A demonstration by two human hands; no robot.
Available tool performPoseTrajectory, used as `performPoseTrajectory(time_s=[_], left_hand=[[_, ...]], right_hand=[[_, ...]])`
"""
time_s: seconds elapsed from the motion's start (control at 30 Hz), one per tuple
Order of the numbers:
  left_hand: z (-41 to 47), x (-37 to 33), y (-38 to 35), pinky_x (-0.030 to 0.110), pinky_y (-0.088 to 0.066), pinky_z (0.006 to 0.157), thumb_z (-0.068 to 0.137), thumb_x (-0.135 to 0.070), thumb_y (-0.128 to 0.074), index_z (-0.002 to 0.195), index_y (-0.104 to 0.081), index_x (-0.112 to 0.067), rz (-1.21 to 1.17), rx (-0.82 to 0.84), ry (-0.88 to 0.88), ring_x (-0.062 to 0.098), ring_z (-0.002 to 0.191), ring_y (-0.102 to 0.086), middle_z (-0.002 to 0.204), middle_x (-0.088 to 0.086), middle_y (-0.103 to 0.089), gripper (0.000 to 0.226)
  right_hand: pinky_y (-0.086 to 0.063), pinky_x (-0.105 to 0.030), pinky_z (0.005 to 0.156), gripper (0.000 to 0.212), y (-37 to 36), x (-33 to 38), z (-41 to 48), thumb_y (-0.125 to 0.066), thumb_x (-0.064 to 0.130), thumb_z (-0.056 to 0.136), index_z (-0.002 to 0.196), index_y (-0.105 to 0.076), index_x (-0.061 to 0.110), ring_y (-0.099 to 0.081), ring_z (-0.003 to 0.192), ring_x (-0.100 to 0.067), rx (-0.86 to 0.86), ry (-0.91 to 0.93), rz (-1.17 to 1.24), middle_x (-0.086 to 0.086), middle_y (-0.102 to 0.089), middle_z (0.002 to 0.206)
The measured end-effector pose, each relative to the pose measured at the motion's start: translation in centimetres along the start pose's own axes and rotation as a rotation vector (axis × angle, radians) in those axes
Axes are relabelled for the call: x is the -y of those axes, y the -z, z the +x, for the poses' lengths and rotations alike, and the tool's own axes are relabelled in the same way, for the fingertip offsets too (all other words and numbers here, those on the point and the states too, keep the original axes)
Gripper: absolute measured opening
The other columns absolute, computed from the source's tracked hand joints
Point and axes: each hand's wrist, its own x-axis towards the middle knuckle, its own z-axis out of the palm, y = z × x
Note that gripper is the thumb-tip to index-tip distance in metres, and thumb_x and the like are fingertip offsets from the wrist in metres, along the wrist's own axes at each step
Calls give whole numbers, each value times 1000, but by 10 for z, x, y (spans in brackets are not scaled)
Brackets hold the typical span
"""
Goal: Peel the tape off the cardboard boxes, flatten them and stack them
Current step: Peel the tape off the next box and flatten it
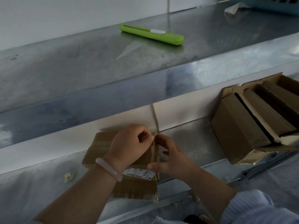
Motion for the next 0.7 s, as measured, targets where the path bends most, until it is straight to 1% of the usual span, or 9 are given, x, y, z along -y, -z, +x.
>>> performPoseTrajectory(time_s=[0.03,0.1,0.17,0.2,0.3,0.33,0.4,0.53,0.7], left_hand=[[-2,2,0,14,-45,69,85,-40,-62,86,-65,-30,-13,20,-34,-2,81,-55,82,-18,-59,10],[-8,7,-1,16,-46,74,84,-37,-65,90,-66,-28,-42,48,-68,-2,86,-55,87,-20,-57,11],[-14,11,0,20,-47,79,82,-39,-66,94,-66,-29,-65,60,-74,-1,91,-54,92,-21,-56,16],[-16,12,1,21,-48,80,81,-42,-65,95,-66,-30,-78,72,-77,0,92,-55,92,-22,-57,19],[-22,14,5,24,-49,79,78,-45,-67,91,-70,-29,-147,95,-69,5,92,-58,90,-19,-61,21],[-23,14,6,23,-49,79,78,-40,-70,89,-72,-27,-175,97,-61,6,92,-59,90,-17,-63,17],[-26,15,7,23,-50,80,78,-33,-74,86,-74,-26,-211,98,-50,8,92,-61,89,-15,-65,11],[-29,17,7,21,-50,79,77,-31,-77,87,-76,-25,-229,99,-50,8,91,-63,90,-14,-67,12],[-31,18,4,21,-50,81,74,-35,-80,88,-76,-28,-225,78,-32,6,93,-63,93,-15,-66,17]], right_hand=[[-39,-31,110,107,2,-1,-1,-80,67,56,145,-29,36,-40,132,0,4,9,34,17,-43,143],[-44,-34,107,71,6,-3,-4,-73,54,77,139,-46,31,-50,124,2,-48,17,117,16,-55,133],[-49,-35,102,31,7,-3,-4,-62,34,93,124,-60,32,-59,112,1,-124,5,117,15,-65,119],[-50,-34,99,23,8,-3,-3,-60,27,95,116,-64,36,-62,106,1,-151,4,85,15,-67,113],[-51,-16,87,24,10,2,3,-63,21,94,96,-62,45,-63,91,8,-181,76,-31,20,-68,96],[-47,-8,81,24,11,4,5,-64,22,93,96,-62,45,-61,88,11,-178,121,-95,24,-66,93],[-40,0,77,18,14,4,10,-67,21,91,101,-71,36,-60,88,7,-186,225,-214,21,-67,93],[-42,-9,77,17,21,-3,18,-72,12,84,99,-76,18,-58,90,-7,-243,492,-365,2,-73,89],[-37,-10,71,15,26,-5,24,-66,17,84,95,-75,12,-56,82,-13,-289,657,-543,-3,-72,81]])
